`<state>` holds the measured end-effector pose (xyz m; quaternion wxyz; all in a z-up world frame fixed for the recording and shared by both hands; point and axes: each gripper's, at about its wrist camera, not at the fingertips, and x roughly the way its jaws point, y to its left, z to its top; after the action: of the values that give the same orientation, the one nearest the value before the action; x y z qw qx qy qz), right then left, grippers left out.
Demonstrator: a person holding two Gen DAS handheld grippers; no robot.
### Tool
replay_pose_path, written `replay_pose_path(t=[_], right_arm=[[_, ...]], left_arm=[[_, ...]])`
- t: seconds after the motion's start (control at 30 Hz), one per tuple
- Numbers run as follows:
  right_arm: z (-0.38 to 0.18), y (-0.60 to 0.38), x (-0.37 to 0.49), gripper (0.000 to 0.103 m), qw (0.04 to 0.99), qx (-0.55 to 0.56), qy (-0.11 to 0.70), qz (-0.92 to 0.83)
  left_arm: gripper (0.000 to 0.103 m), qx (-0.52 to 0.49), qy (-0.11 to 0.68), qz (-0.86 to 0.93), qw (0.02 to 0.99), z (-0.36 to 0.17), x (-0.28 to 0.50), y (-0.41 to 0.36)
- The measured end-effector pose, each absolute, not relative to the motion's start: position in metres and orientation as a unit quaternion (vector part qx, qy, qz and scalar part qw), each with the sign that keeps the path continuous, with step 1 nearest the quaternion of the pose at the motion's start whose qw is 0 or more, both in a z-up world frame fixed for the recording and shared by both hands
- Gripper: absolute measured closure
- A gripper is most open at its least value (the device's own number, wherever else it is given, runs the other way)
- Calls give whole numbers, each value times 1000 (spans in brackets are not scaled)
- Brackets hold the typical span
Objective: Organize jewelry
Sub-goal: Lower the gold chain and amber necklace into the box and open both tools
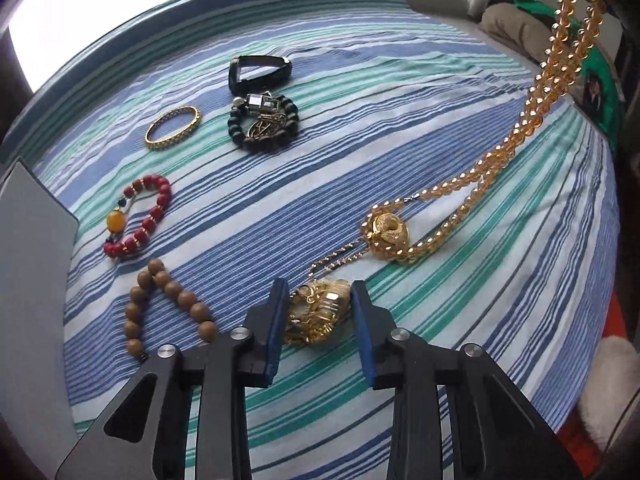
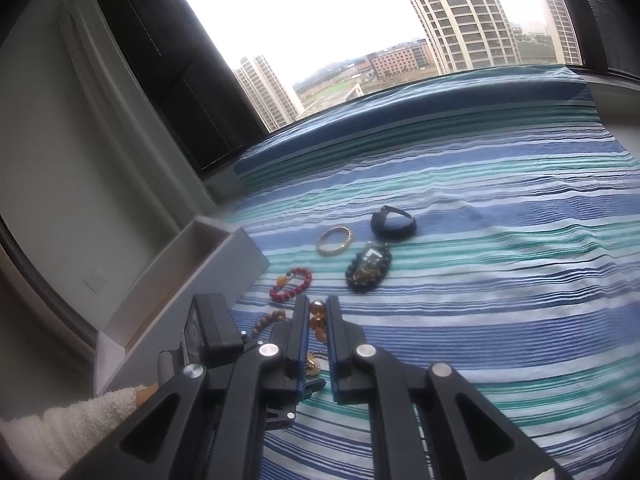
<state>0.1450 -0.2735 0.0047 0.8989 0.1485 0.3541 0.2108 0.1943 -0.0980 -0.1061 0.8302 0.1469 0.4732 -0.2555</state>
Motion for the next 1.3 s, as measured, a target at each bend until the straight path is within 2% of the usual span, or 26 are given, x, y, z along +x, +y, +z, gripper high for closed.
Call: replay_pose_path(t=[0.2, 0.5, 0.63, 0.8, 1.03, 1.3], right_arm=[[-8, -281, 153, 95, 896, 157, 364, 200], [-23, -279, 163, 95, 890, 162, 382, 192], [5, -269, 158, 95, 898, 142, 360, 211], [70, -231, 158, 95, 907, 83, 320, 259], [157, -140, 160, 95, 890, 36, 275, 362], [200, -18, 152, 95, 849, 27, 255, 462]], left_arm=[[84, 64, 455, -267, 847, -71, 187, -77], [84, -29, 364, -294, 883, 52, 163, -41], [83, -59, 336, -258, 904, 94, 145, 3], [83, -78, 331, -166, 926, 126, 117, 76], [83, -81, 348, 5, 934, 128, 74, 187], [83, -104, 398, 102, 906, 60, 52, 269]])
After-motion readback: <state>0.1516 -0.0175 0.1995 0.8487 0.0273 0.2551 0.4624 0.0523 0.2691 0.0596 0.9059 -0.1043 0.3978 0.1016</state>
